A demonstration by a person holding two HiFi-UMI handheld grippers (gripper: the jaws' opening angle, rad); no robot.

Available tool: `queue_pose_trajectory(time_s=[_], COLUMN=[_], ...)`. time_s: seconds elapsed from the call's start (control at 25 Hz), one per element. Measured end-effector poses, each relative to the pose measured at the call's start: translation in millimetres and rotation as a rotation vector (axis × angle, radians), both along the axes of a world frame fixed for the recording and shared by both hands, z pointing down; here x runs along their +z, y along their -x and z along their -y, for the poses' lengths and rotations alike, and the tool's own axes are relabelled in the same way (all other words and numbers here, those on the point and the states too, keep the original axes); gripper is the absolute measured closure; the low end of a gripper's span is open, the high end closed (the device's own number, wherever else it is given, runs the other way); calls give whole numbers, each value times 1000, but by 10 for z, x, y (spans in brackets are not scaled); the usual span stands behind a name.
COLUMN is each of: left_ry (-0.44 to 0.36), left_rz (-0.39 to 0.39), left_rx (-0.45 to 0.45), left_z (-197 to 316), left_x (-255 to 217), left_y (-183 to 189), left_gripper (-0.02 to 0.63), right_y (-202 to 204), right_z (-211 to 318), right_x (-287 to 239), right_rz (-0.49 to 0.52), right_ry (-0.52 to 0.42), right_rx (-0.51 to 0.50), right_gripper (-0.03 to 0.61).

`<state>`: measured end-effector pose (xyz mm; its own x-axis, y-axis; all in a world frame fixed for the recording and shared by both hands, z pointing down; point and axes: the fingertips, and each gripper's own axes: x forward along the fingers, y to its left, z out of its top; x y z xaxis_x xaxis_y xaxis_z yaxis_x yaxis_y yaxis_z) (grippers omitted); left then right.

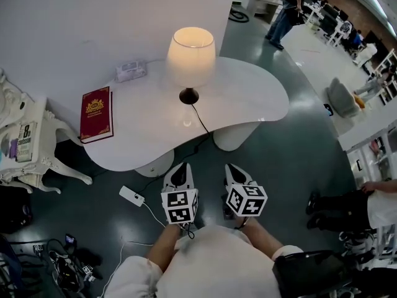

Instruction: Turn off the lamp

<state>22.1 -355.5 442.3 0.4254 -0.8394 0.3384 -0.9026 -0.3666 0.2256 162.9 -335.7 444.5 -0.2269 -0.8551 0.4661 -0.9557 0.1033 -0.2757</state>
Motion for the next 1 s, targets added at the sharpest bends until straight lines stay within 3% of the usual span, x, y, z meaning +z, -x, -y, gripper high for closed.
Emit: queue_pose_trajectory(time_s=[0.36,0.76,1.0], left_ry=[21,35,42], left_rz=[28,57,73], left_rx=[-44,-187,-231], left_z=[34,224,308], left_x=[53,-8,7], left_y=[5,-278,-492], left_gripper=[607,607,607], right_y=[-80,-350,-591], right_z=[90,511,685], right_x=[83,-48,-20], right_rz=[20,8,24], right_ry=[21,-3,1], right_rx=[-27,-200,-232], right_gripper=[580,580,580])
